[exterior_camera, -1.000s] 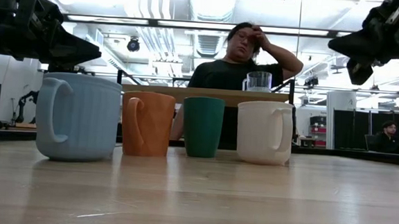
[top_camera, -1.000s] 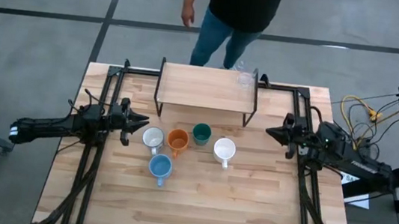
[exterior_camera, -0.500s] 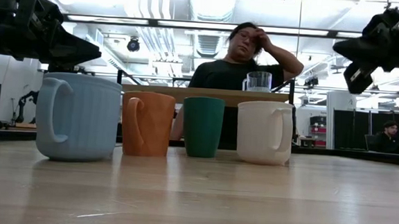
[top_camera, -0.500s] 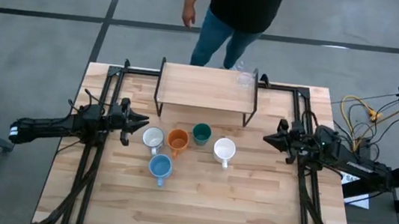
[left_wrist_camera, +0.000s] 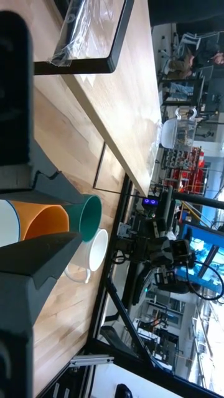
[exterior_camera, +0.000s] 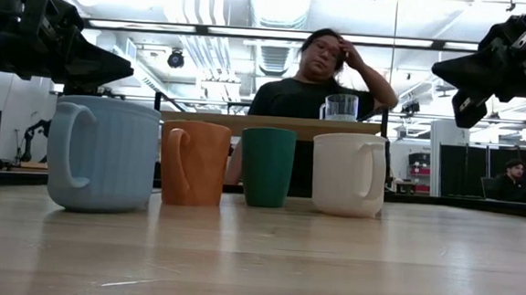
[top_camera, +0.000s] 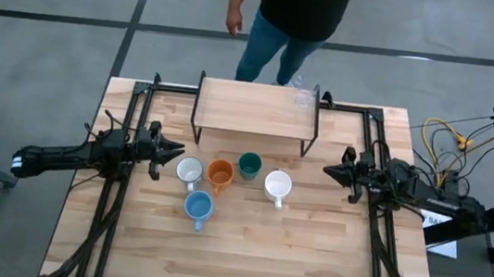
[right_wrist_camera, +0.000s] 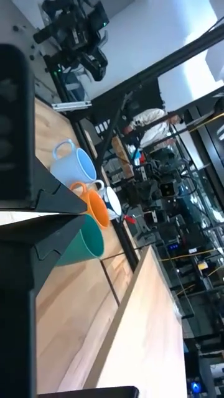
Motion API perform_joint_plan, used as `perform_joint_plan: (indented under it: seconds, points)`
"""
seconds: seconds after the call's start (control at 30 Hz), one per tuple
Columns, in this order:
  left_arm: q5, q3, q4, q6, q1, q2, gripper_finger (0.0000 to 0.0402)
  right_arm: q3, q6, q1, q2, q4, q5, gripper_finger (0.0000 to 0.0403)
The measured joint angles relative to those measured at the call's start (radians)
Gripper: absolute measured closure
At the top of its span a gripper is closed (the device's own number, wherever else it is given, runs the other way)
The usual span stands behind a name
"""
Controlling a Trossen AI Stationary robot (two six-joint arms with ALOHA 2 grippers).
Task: Stack small to large cups/mugs on shelf
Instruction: Put the white mug on the shelf
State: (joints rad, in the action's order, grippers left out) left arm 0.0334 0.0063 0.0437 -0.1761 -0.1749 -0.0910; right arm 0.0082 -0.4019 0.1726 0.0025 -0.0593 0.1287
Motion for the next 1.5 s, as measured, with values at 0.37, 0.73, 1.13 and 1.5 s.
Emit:
perform_joint_plan:
  seconds: [0.37, 0.73, 1.13, 1.5]
  points:
    - [0.0, 0.0, 0.0, 0.0, 0.0, 0.0, 0.0333, 0.0, -0.013, -0.283, 0.008, 0.026, -0.157, 0.0394]
    - [0.0, 0.0, 0.0, 0.0, 0.0, 0.0, 0.0333, 0.001, 0.062, -0.447, 0.129, 0.023, -0.343, 0.0394]
    - [0.0, 0.0, 0.0, 0.0, 0.0, 0.0, 0.0333, 0.001, 0.048, -0.447, 0.27, -0.101, -0.374, 0.0394]
    - [0.0, 0.0, 0.0, 0.0, 0.0, 0.0, 0.0333, 0.002, 0.134, -0.447, 0.123, -0.241, -0.428, 0.0394]
